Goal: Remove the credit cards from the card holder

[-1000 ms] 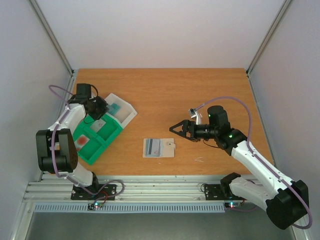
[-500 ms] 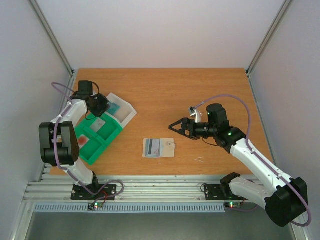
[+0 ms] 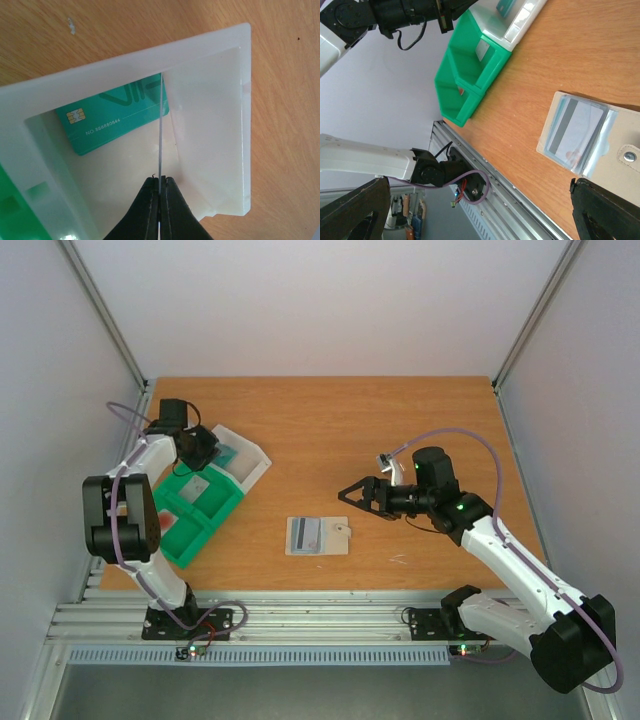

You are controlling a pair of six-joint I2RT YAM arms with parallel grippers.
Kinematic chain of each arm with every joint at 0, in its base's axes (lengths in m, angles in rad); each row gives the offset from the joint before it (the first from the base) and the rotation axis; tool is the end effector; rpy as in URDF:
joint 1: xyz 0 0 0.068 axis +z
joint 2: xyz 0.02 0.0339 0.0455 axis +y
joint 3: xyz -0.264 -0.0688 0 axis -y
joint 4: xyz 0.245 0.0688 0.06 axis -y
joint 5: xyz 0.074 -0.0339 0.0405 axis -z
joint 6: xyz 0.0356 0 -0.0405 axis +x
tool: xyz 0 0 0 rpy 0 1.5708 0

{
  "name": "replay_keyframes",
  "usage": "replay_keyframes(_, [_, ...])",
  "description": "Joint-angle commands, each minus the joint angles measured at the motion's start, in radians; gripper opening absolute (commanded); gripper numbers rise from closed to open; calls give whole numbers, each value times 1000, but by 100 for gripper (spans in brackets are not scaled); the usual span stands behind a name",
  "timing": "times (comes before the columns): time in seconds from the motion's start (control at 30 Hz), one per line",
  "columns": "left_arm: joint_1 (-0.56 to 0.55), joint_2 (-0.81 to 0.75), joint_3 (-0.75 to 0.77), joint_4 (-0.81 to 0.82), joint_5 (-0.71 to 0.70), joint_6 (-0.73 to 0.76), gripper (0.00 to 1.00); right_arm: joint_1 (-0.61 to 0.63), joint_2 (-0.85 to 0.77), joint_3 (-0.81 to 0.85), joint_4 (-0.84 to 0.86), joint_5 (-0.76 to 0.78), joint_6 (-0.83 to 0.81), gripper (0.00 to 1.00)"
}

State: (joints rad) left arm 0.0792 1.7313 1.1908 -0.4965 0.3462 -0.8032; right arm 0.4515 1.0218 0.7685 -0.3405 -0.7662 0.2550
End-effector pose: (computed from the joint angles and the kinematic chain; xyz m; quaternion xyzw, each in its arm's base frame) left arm 0.3577 0.0163 0.2070 -0.3647 0.8786 -0.2474 0.1841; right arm 0.1845 0.1169 0.2796 -0.2549 0.7979 0.4603 0.2942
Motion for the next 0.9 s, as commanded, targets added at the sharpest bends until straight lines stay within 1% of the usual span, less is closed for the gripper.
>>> replay_keyframes(0.0, [5,25,38,33,-36,7,2,-2,9,38,-10,11,-26,98])
replay_keyframes(0.53, [5,66,44,47,-50,2,8,-2,7,49,-54,42,-51,98])
replay_keyframes(0.7, [4,64,49,31,-66,2,12,-3,12,49,-54,45,-51,98])
replay_keyframes(0.87, [4,54,45,25,-83,8,19,-2,19,61,-60,39,-53,99])
